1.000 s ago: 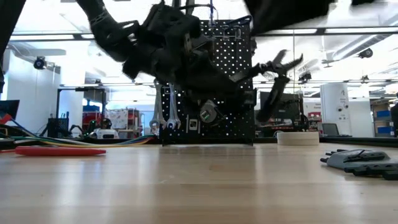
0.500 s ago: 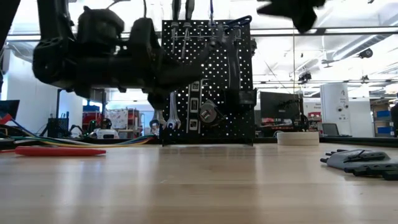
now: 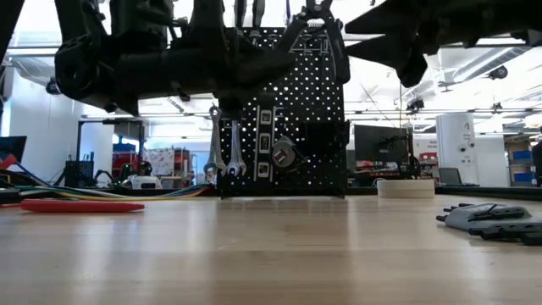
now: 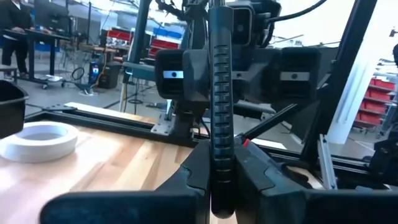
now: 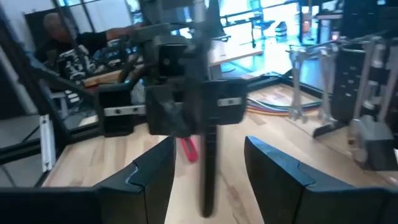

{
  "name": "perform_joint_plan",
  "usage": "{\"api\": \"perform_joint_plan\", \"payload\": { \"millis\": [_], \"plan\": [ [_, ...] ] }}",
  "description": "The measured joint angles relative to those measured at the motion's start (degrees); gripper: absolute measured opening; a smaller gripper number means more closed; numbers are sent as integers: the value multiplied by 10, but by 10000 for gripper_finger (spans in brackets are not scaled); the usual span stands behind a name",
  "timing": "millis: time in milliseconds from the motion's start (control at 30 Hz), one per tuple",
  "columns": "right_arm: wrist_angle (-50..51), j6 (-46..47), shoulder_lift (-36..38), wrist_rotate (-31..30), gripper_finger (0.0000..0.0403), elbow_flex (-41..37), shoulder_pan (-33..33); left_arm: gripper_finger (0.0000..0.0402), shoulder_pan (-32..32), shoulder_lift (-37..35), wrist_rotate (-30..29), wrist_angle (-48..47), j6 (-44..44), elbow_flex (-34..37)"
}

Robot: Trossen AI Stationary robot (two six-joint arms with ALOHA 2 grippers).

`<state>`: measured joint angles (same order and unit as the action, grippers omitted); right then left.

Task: Hang tools onto peg board
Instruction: Hang the wire cutter on the peg board

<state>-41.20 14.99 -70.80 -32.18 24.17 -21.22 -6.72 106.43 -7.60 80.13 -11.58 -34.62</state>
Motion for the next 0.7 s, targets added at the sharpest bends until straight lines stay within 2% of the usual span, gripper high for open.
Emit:
{"api": "perform_joint_plan", "payload": {
  "millis": [367,467,567,700],
  "plan": [
    [1,-32,-6,18,183,36,36,21,-13,0,-5,-45,74,-31],
    [1,-29,-6,45,176,37,44,21,-18,1,-12,-46,87,-37],
    [3,-18,-6,69,151,37,46,21,-19,1,-11,-45,89,-40],
    [14,-16,-6,76,81,37,46,21,-19,1,-14,-46,87,-39]
  ]
}}
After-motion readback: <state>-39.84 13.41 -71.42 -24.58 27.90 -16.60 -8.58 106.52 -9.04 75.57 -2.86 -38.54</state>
